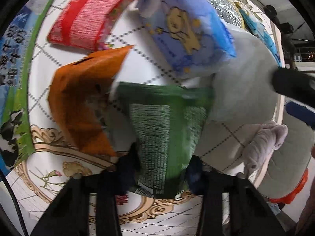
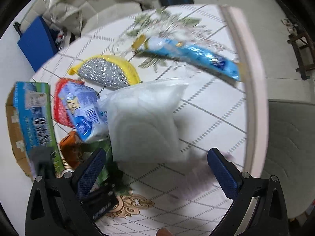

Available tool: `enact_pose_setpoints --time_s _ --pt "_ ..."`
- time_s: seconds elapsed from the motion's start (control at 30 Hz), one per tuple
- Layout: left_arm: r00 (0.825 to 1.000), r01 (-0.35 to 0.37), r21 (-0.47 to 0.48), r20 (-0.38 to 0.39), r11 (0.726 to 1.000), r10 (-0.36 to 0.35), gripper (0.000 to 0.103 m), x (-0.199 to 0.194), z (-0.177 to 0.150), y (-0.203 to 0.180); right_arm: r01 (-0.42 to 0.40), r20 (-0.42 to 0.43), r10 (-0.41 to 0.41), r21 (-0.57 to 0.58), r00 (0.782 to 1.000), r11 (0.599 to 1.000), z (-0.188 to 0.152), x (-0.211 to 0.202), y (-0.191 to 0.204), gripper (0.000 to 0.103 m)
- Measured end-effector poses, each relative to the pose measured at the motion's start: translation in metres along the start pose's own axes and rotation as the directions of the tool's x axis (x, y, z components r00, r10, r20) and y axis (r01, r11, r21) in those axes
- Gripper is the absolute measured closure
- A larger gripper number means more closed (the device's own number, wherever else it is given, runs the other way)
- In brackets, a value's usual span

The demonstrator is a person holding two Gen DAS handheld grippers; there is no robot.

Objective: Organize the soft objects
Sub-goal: 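Grasp the green snack bag with the left gripper while the right grasps the white bag, then lower both bags into the cardboard box and open both grippers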

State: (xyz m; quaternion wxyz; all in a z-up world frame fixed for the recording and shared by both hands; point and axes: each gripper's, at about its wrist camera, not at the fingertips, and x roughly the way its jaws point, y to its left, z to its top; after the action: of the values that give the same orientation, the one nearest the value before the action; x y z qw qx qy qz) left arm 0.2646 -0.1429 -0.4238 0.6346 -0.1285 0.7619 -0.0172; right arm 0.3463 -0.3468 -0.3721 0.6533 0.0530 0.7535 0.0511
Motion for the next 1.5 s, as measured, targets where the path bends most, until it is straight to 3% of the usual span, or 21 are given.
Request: enact_pose_setpoints --time_s 0.17,0.2,0.3,0.37,0.47,0.57,0.67,0.77,0.93,0.97,1.1,1.27,1.5 --pt "0.997 -0.072 0.022 0.038 0.997 0.071 0.074 -0.014 -0.017 0.004 0.035 -0.066 -0.035 0.007 0.997 0.999 0.01 0.041 0.02 0.001" --pt "0.996 -0.081 0.026 0.047 0.996 0.08 0.074 -0.02 -0.021 0.005 0.04 -0.081 -0.038 0.019 0.996 0.999 0.009 0.048 0.021 0.017" --pt "0.993 -0.092 0.047 0.082 0.995 0.088 0.074 -0.049 -0.038 0.007 0.029 -0.053 -0.027 0.043 0.998 0.999 -0.003 0.048 0.019 0.03" --pt "0.991 -0.072 0.072 0.121 0.995 0.063 0.074 -0.081 -0.054 0.009 0.022 -0.056 -0.019 0.062 0.998 0.998 -0.014 0.041 0.015 0.033" --pt "0.983 -0.023 0.099 0.184 0.995 0.004 0.074 -0.127 -0.069 0.014 -0.018 0.0 0.018 0.063 1.0 0.998 -0.04 0.01 0.018 0.033" --pt "0.961 0.034 0.115 0.27 0.993 -0.064 0.074 -0.197 -0.083 0.044 -0.078 0.064 0.077 0.014 0.995 0.997 -0.071 -0.033 0.045 0.033" --pt "0.948 0.058 0.106 0.306 0.993 -0.088 0.074 -0.242 -0.062 0.083 -0.136 0.121 0.142 -0.056 0.982 0.989 -0.095 -0.078 0.099 0.033" --pt "0.944 0.047 0.065 0.324 0.997 -0.065 0.074 -0.28 -0.043 0.15 -0.204 0.154 0.221 -0.118 0.963 0.972 -0.106 -0.116 0.16 0.033" --pt "0.958 0.016 -0.043 0.285 0.999 -0.003 0.074 -0.271 0.015 0.253 -0.272 0.143 0.294 -0.155 0.945 0.95 -0.09 -0.104 0.287 0.033" --pt "0.965 0.026 -0.077 0.262 0.997 -0.005 0.074 -0.263 0.034 0.278 -0.275 0.136 0.296 -0.156 0.945 0.949 -0.084 -0.095 0.308 0.033" --pt "0.982 0.033 -0.111 0.186 0.993 -0.012 0.074 -0.228 0.068 0.318 -0.242 0.089 0.256 -0.139 0.963 0.96 -0.046 -0.037 0.378 0.033" --pt "0.996 0.024 -0.094 0.082 0.995 -0.017 0.074 -0.194 0.107 0.338 -0.162 0.036 0.166 -0.107 0.985 0.981 -0.013 0.027 0.418 0.033" --pt "1.0 -0.02 -0.039 -0.017 0.999 0.019 0.074 -0.155 0.133 0.346 -0.101 -0.001 0.101 -0.097 0.995 0.99 0.011 0.076 0.43 0.032"
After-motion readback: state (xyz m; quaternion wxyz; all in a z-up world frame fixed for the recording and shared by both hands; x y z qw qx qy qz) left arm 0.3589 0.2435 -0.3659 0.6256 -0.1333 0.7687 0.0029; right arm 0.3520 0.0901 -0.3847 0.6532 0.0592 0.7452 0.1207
